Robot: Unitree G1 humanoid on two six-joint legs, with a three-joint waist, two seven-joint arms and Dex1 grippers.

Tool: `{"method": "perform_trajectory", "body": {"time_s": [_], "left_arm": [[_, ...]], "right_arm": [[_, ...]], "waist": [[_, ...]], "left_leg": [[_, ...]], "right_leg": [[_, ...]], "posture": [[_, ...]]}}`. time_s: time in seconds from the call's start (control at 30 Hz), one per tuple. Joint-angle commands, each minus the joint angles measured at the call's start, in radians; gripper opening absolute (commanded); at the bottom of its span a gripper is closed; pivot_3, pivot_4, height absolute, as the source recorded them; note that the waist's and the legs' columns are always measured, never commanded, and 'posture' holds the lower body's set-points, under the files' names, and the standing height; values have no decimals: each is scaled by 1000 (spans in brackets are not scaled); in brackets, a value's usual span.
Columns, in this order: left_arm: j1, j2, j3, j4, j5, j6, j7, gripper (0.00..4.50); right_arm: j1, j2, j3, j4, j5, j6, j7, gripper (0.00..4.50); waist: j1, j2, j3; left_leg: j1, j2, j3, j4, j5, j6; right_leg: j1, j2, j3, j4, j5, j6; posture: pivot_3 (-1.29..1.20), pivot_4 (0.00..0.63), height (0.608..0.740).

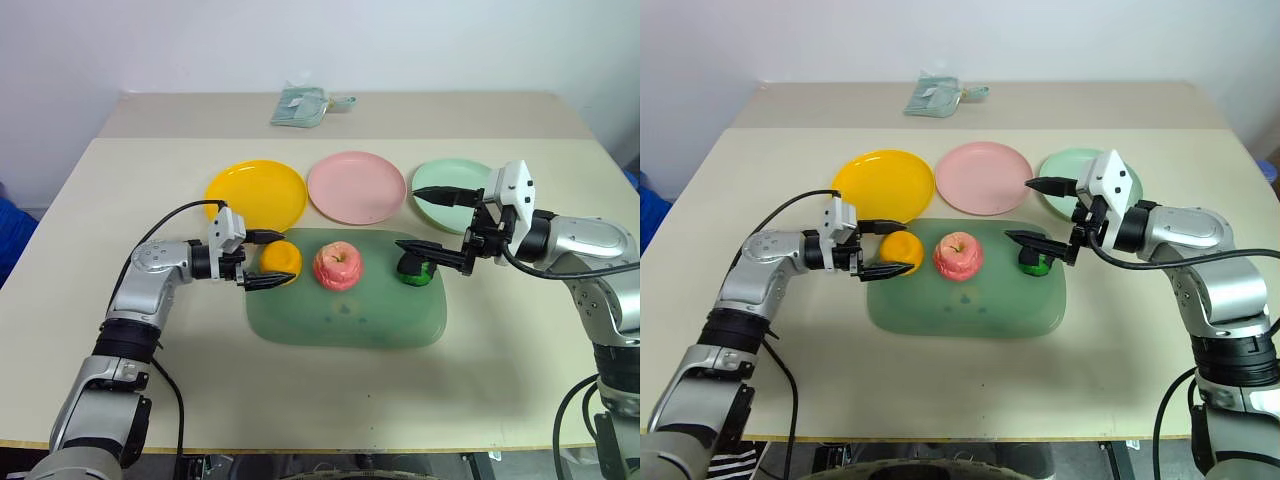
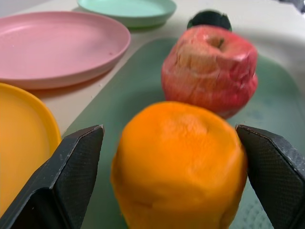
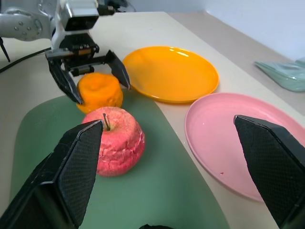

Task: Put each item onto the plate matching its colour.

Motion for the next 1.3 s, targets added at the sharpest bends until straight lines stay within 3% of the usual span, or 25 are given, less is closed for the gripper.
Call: {"method": "perform_trajectory", "body": {"time_s": [0.03,0.07,0.1,0.17,0.2,0.4,0.53,0.77,1.07,1.13,1.3], "left_arm": [[-23,-6,-10,26,24,-41,-20,4500],[-27,-9,-12,39,31,-47,-24,4500],[-29,-10,-12,48,33,-53,-31,3972],[-31,-15,-1,52,26,-55,-28,3354],[-31,-15,5,48,20,-52,-27,3294],[-68,-9,127,-3,-80,38,55,3294],[-142,1,253,68,-102,47,219,3294],[-299,-84,243,400,67,-135,514,3294],[-439,-136,277,679,95,-193,646,3294],[-442,-143,284,688,83,-193,624,4310],[-416,-122,288,597,58,-212,490,4456]], "right_arm": [[-3,-15,-47,-39,15,1,-11,4467],[-4,-17,-47,-39,14,3,-13,4467],[-5,-17,-47,-41,14,5,-17,4500],[-6,-15,-48,-45,14,9,-20,4500],[-7,-15,-48,-48,15,11,-22,4500],[-45,13,-48,-19,23,12,-49,4500],[-106,72,-43,23,-18,-23,-135,4500],[-185,230,48,65,-138,-76,-285,4500],[-154,230,60,11,-129,-54,-264,4500],[-144,224,60,-7,-123,-42,-261,4500],[-123,223,64,-73,-89,1,-250,4500]], "waist": [[-1,0,0],[-1,0,0],[-2,0,0],[-2,0,0],[-2,0,0],[-2,0,0],[-2,-1,0],[2,-2,0],[-5,-3,0],[-5,-3,0],[-4,-3,0]], "left_leg": [[0,0,0,0,0,0],[0,0,0,0,0,0],[0,0,0,0,0,0],[0,0,0,0,0,0],[0,0,0,0,0,0],[0,0,0,0,0,0],[0,0,0,1,0,0],[0,-1,0,1,4,-6],[-6,-2,0,5,4,-6],[-6,-2,0,5,4,-6],[-6,-2,0,5,4,-6]], "right_leg": [[0,0,0,0,0,0],[0,0,0,0,0,0],[0,0,0,0,0,0],[0,0,0,0,0,0],[0,0,0,0,0,0],[0,0,0,0,0,0],[-1,0,0,1,0,0],[-1,1,-1,4,0,1],[-7,1,-1,8,1,1],[-7,1,-1,8,1,1],[-7,1,-1,8,1,1]], "posture": [[0,150,729],[0,150,729],[0,150,729],[0,150,729],[0,150,729],[0,150,729],[0,150,729],[0,150,729],[0,150,729],[0,150,729],[0,150,729]]}}
